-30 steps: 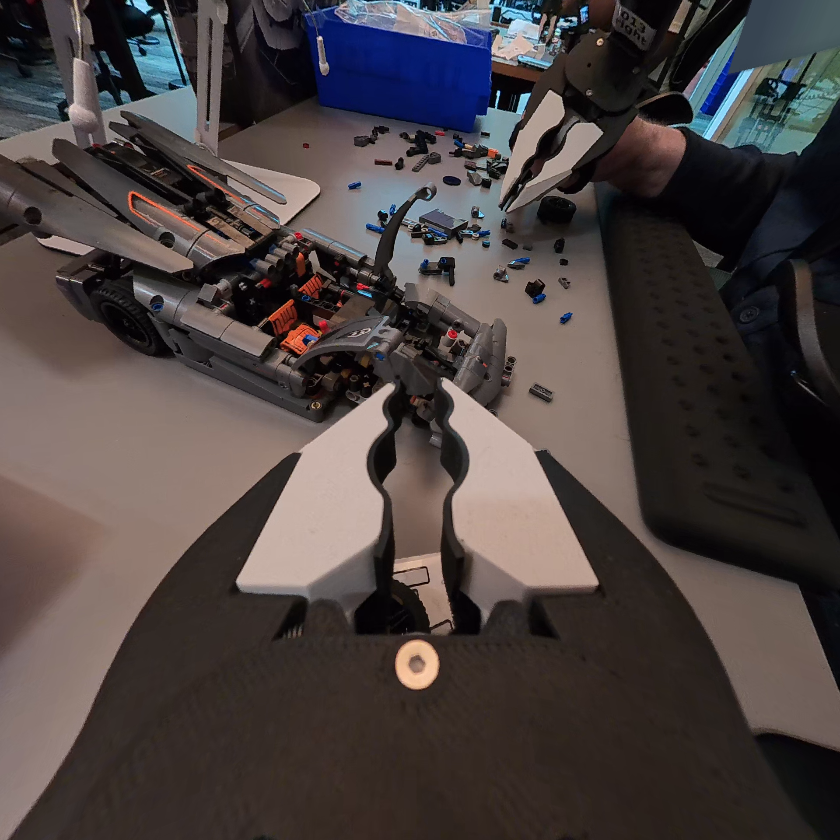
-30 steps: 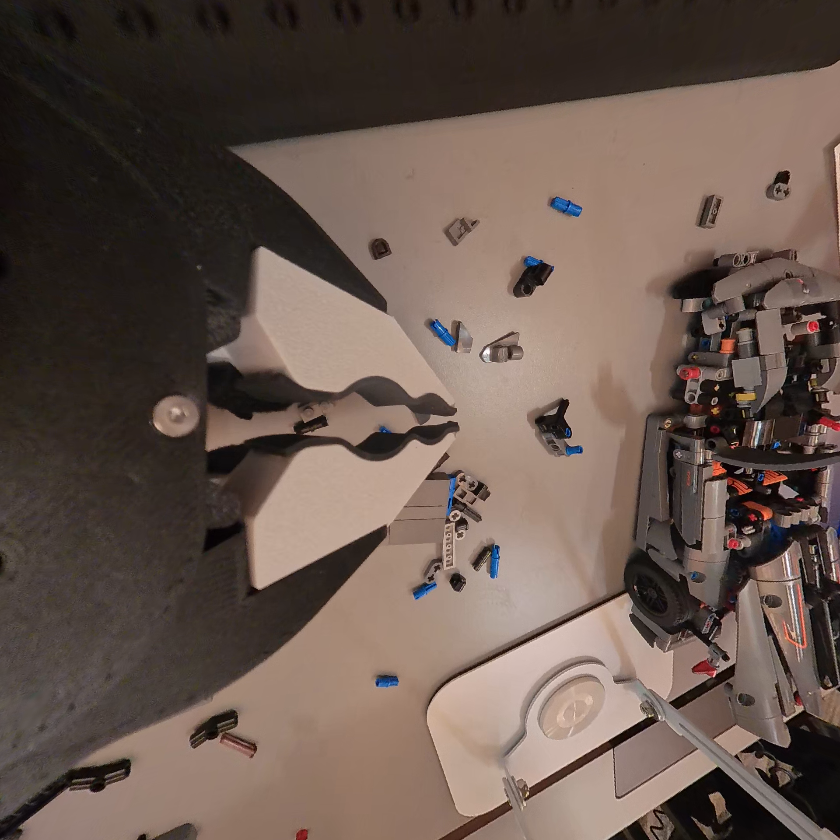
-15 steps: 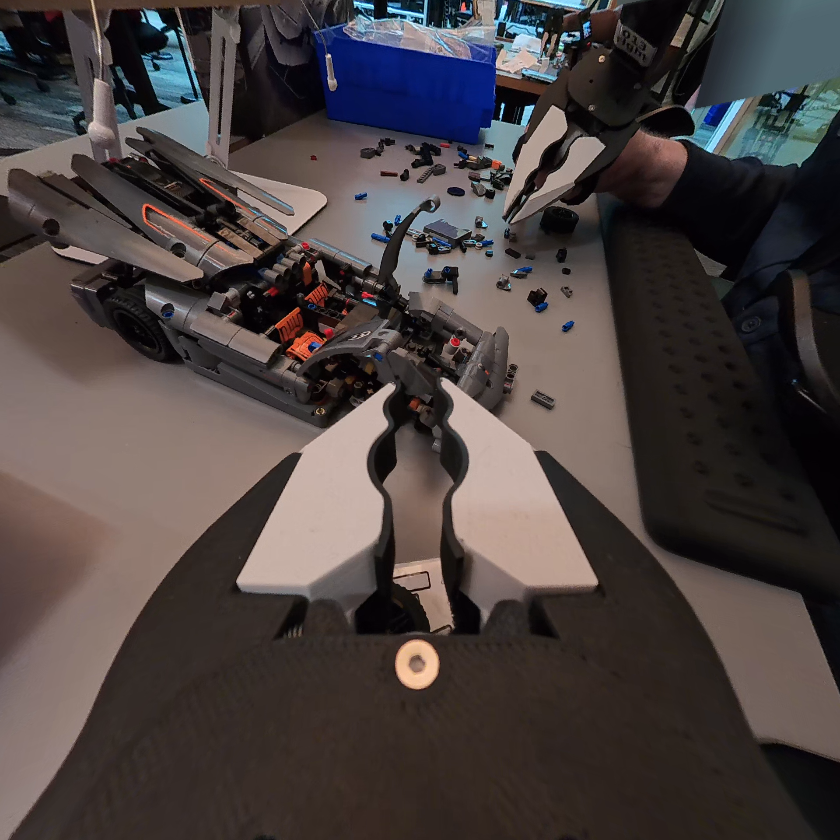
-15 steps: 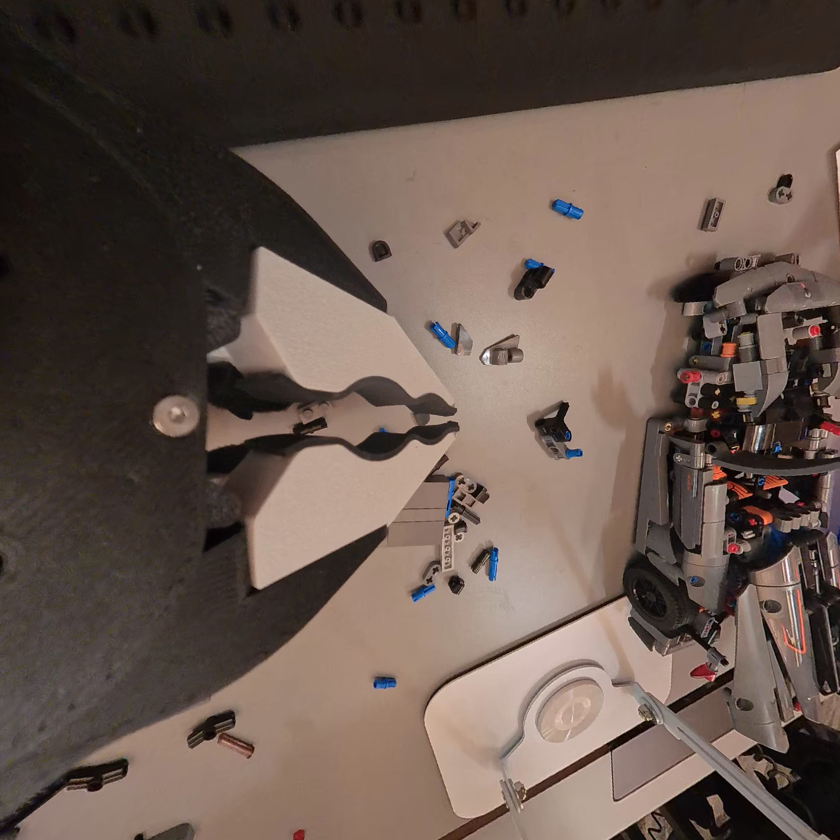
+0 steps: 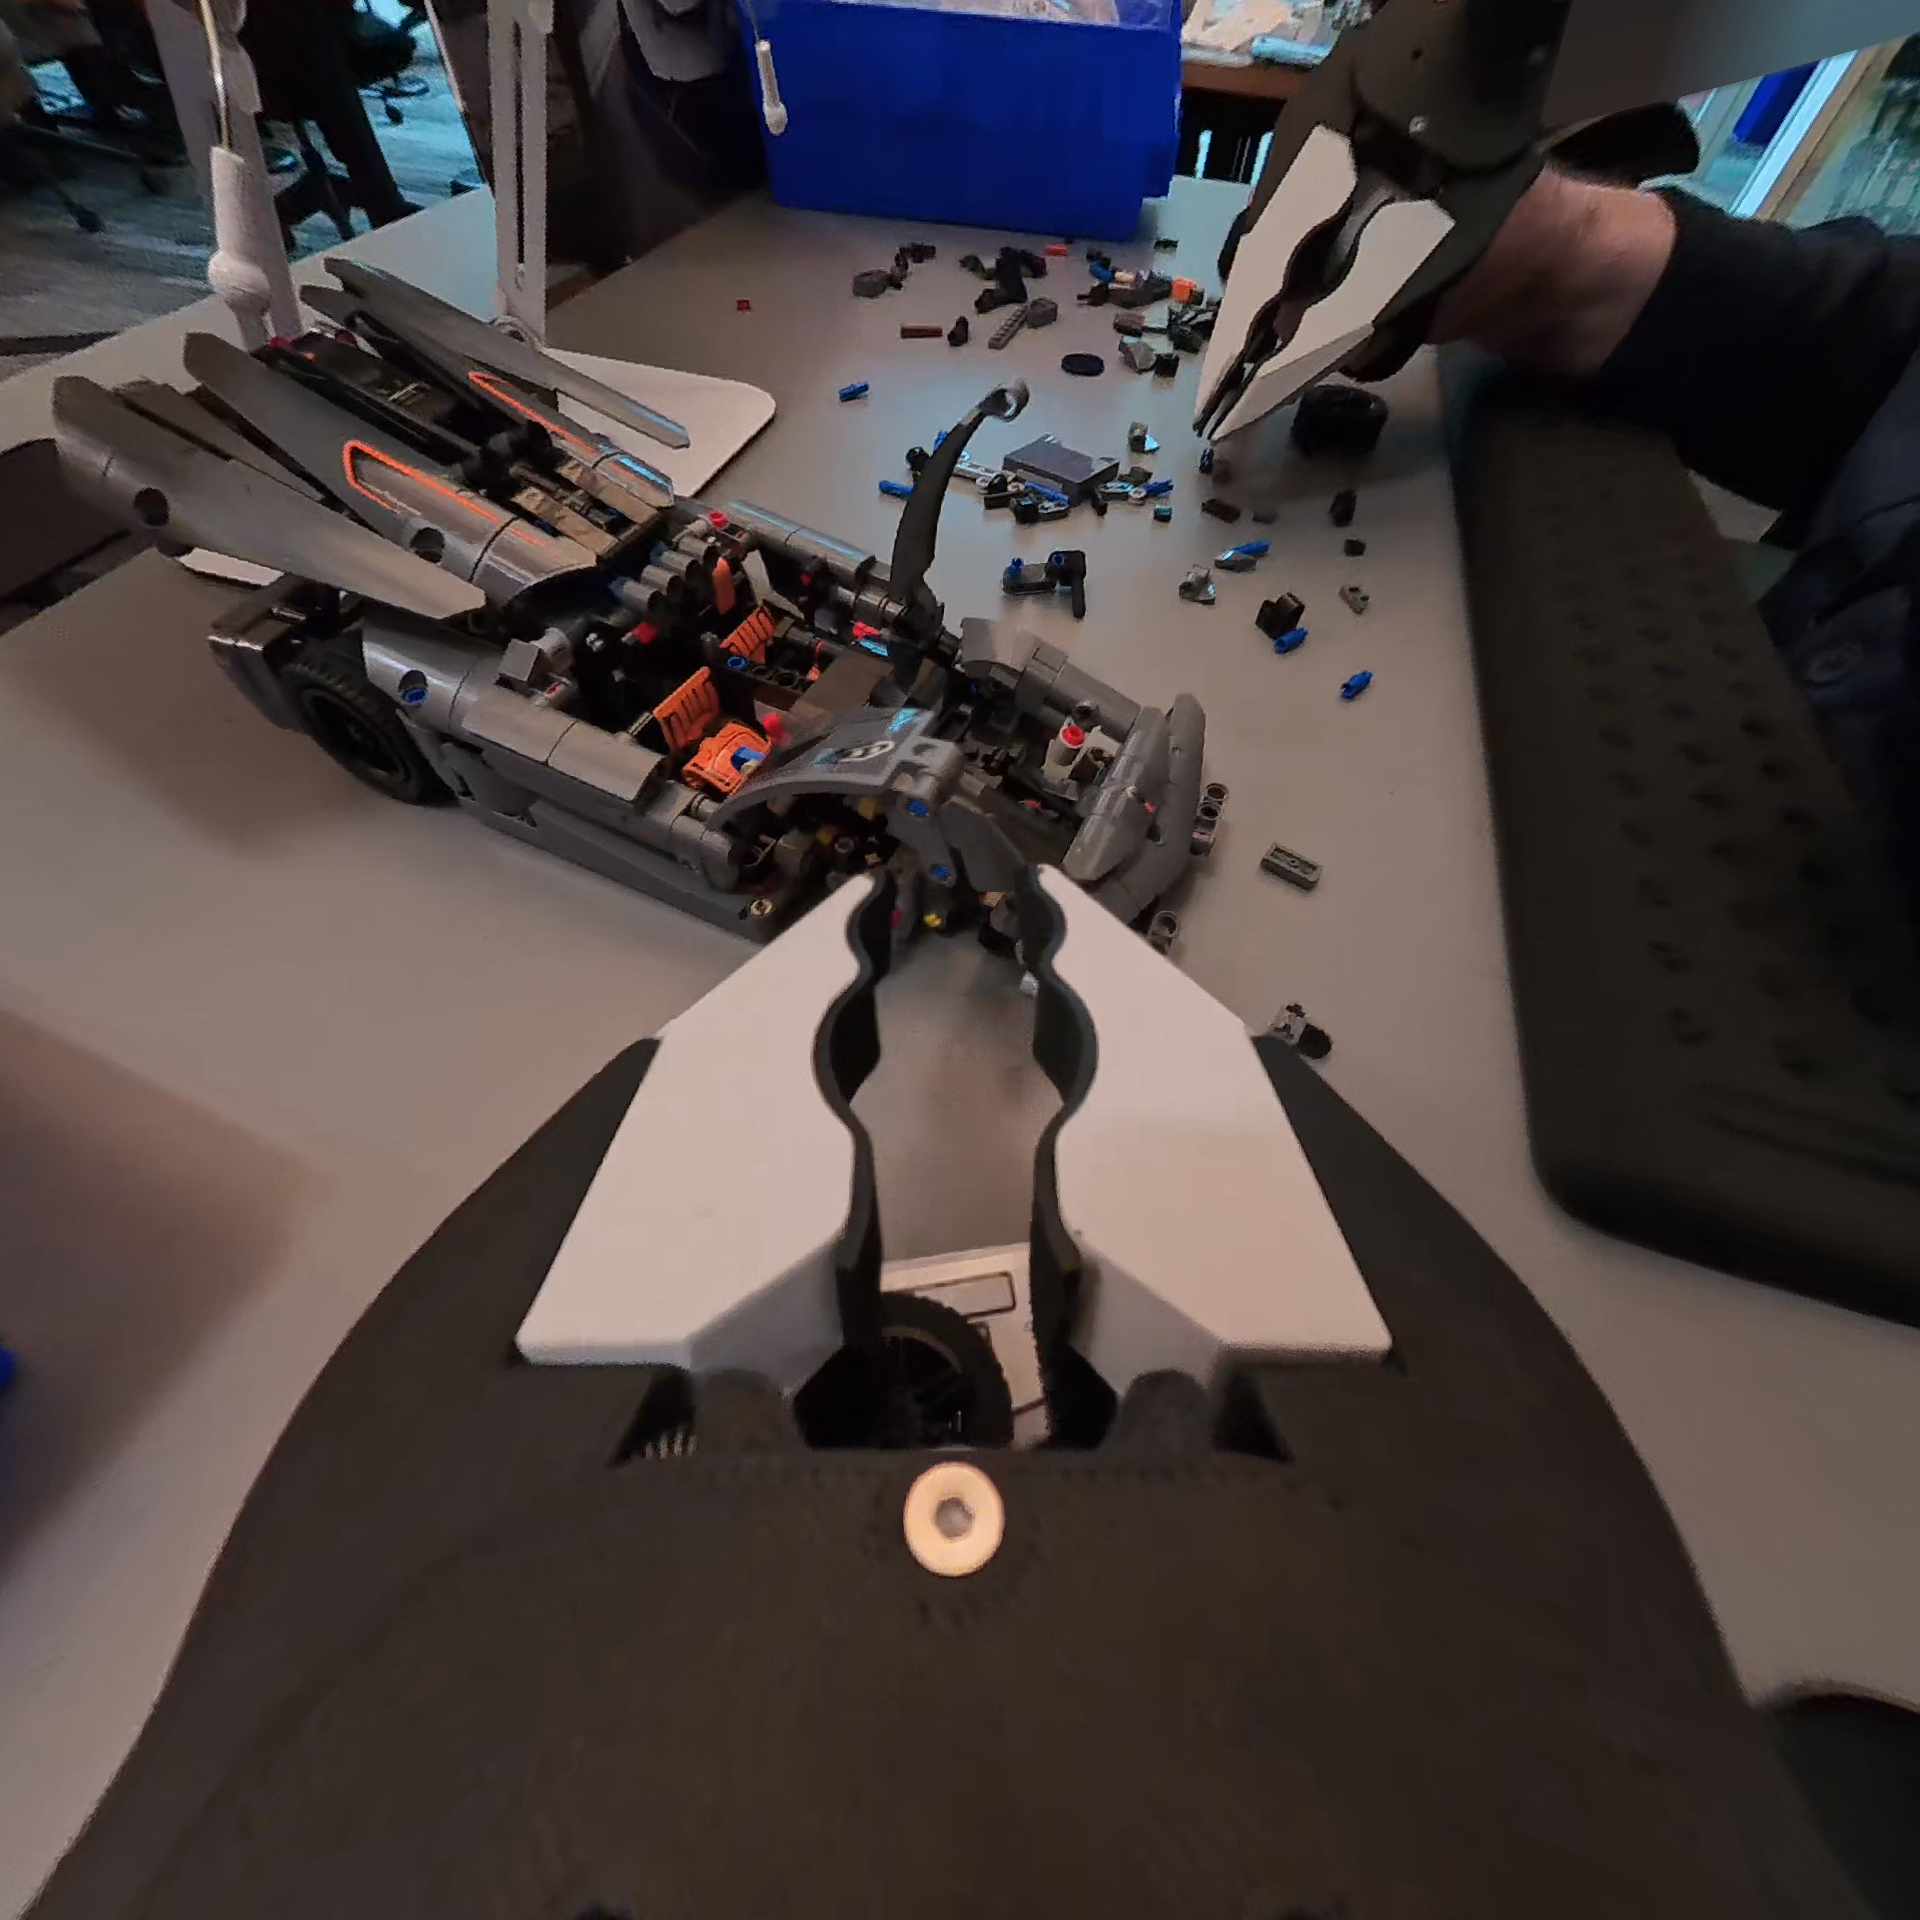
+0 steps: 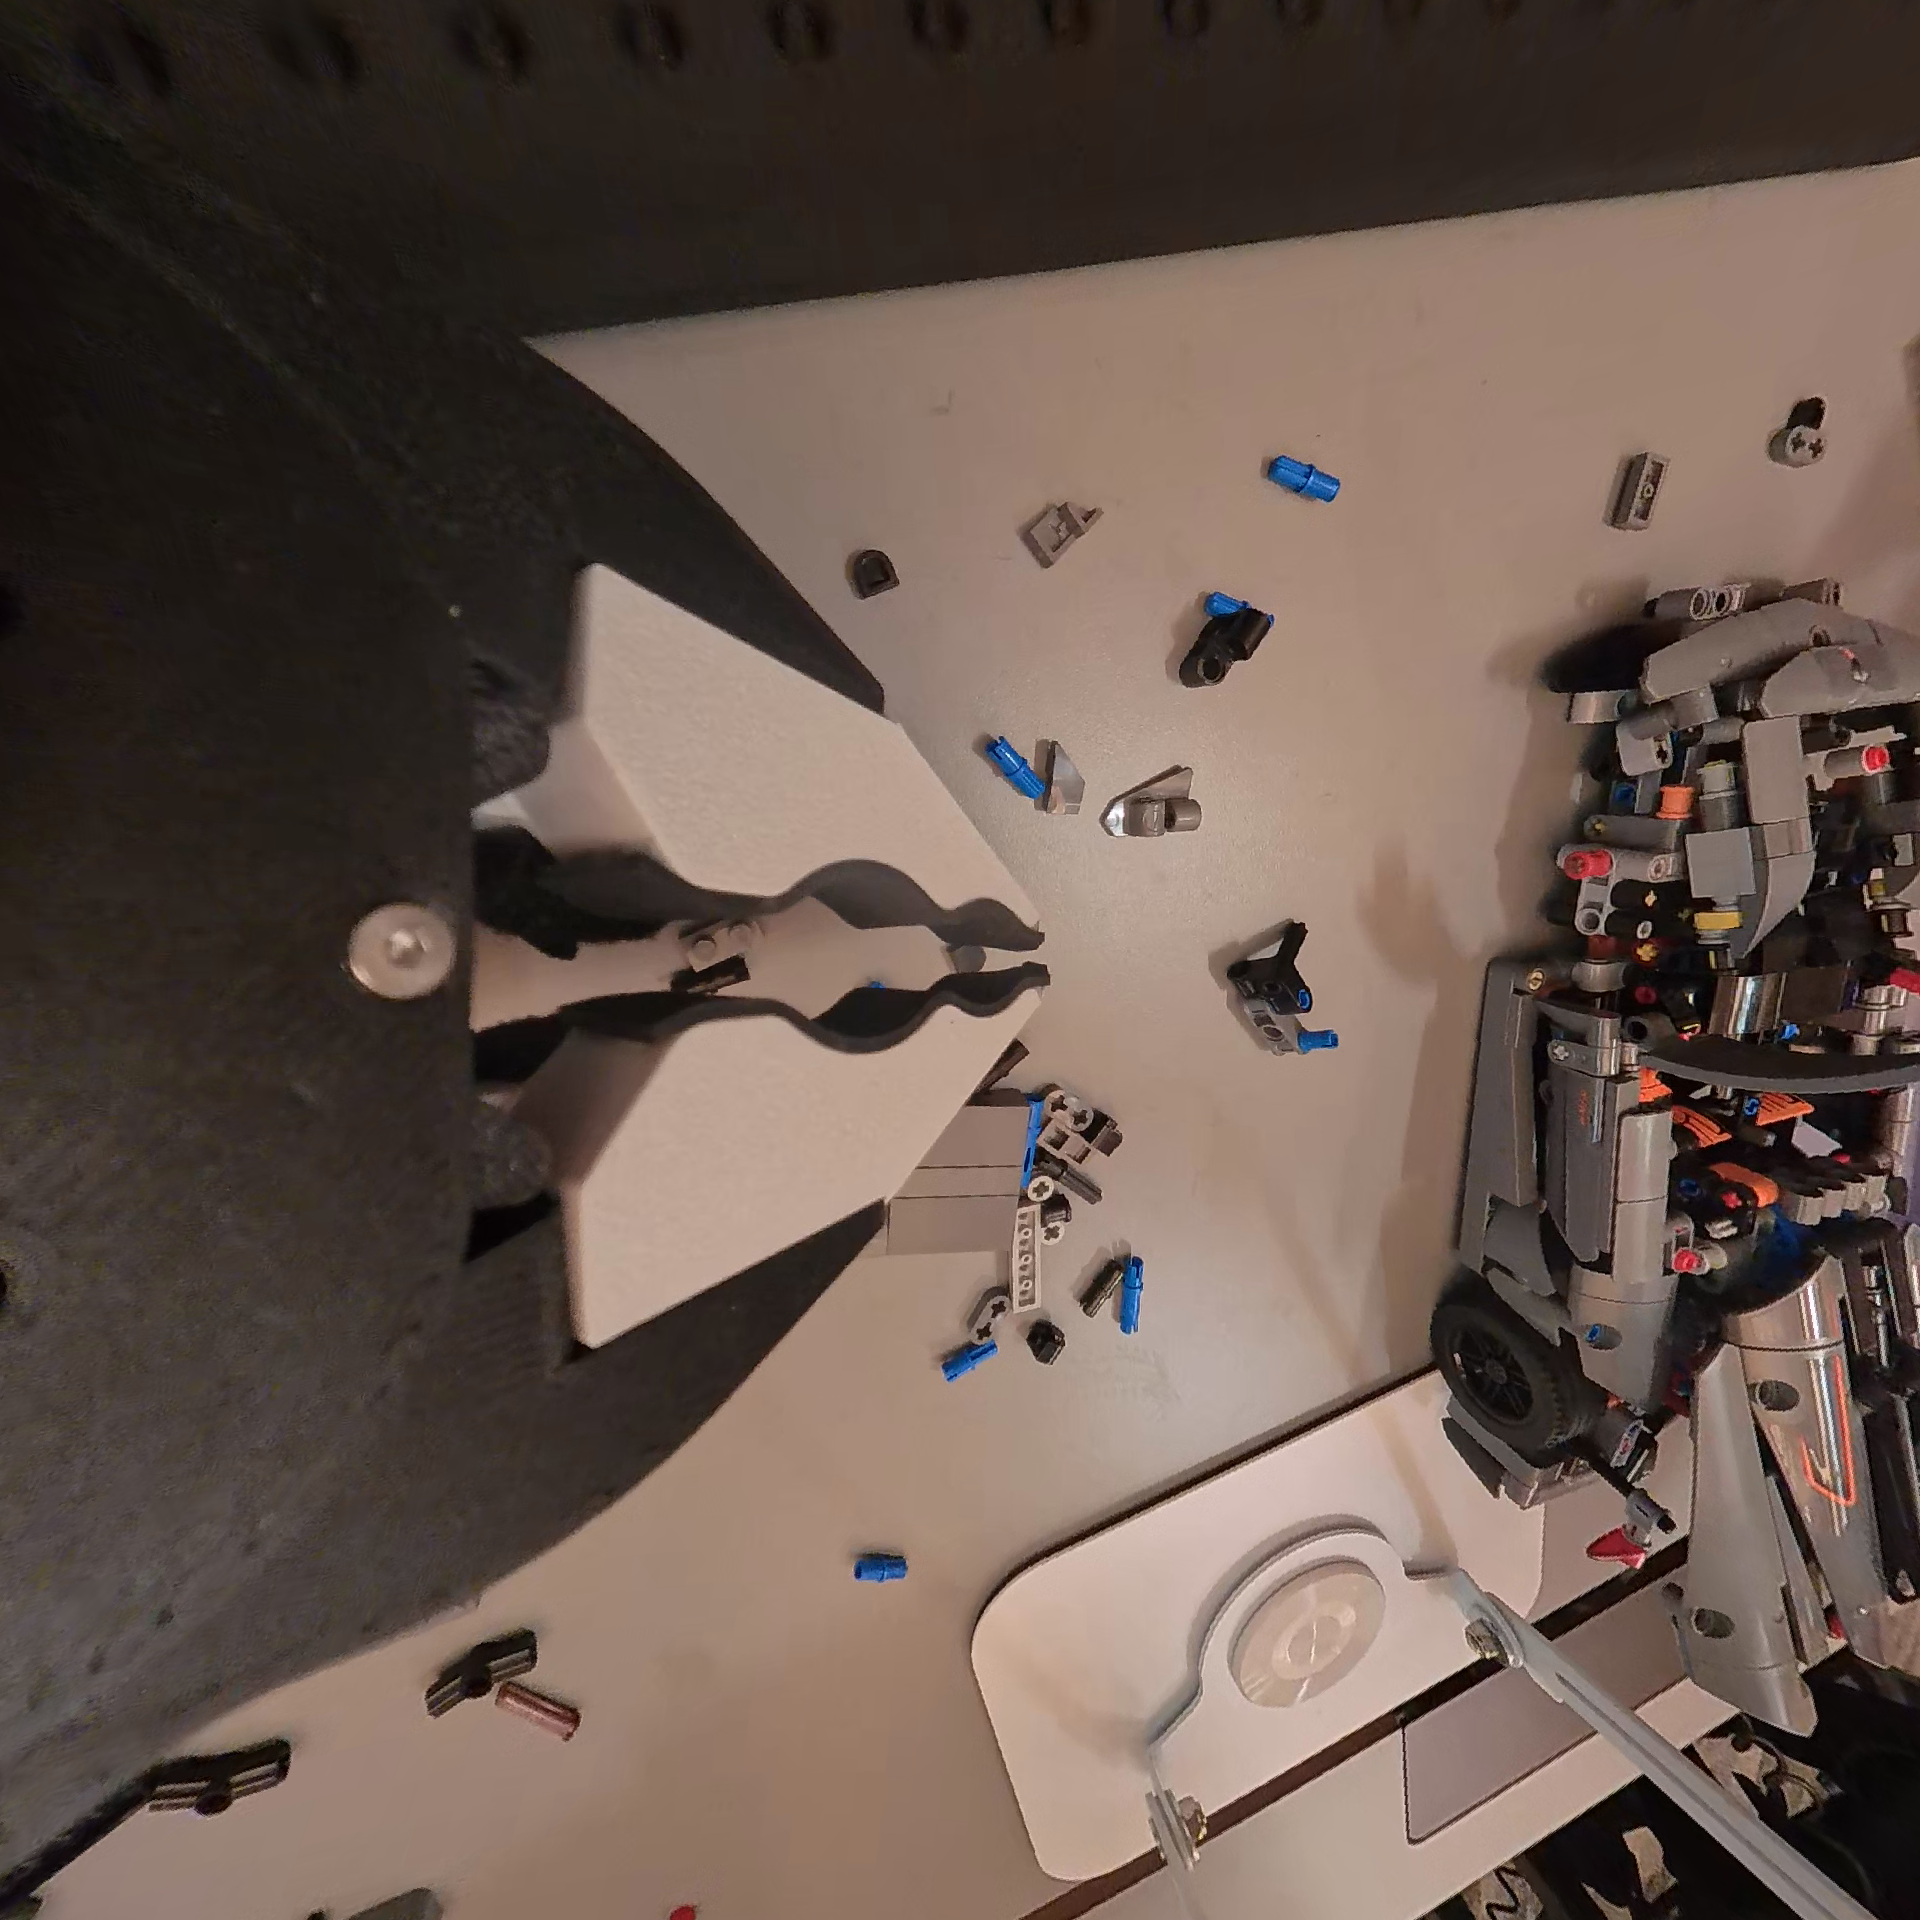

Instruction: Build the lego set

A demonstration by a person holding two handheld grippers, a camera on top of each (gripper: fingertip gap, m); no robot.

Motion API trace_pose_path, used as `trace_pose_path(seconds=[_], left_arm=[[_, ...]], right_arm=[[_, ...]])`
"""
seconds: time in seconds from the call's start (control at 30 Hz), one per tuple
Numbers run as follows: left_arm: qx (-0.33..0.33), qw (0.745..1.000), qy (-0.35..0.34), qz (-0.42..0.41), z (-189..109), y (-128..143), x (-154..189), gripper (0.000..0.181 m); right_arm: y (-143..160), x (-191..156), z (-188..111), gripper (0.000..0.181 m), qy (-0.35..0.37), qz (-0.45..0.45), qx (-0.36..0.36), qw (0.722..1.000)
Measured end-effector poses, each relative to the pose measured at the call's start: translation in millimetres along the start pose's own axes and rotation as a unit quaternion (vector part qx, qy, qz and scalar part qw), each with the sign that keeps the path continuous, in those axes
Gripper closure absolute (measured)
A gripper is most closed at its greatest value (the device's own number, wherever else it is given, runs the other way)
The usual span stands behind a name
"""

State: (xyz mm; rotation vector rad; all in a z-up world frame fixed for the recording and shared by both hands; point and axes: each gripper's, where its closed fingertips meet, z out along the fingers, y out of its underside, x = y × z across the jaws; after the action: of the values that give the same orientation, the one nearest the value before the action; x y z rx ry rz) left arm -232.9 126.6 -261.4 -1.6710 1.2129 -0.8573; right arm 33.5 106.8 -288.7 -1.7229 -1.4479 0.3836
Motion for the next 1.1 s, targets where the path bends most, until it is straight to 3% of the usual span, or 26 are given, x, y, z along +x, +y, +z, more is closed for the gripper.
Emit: trace_pose_path(seconds=[0.1,0.17,0.4,1.1], left_arm=[[-0.012,1.000,-0.007,0.014,3.5,2.9,0.6,0.137],[-0.027,0.999,-0.001,0.025,8.2,7.1,4.9,0.135],[-0.025,0.999,-0.010,0.032,11.2,5.3,3.5,0.161],[0.033,0.998,0.020,-0.048,2.9,-13.1,1.7,0.162]], right_arm=[[-0.2,0.1,-0.4,0.180,0.000,0.000,0.000,1.000],[-0.2,-0.3,-0.3,0.180,0.000,-0.001,0.000,1.000],[0.2,-0.4,-0.1,0.180,0.000,-0.001,-0.001,1.000],[1.5,-2.3,1.6,0.180,-0.005,-0.003,-0.005,1.000]])
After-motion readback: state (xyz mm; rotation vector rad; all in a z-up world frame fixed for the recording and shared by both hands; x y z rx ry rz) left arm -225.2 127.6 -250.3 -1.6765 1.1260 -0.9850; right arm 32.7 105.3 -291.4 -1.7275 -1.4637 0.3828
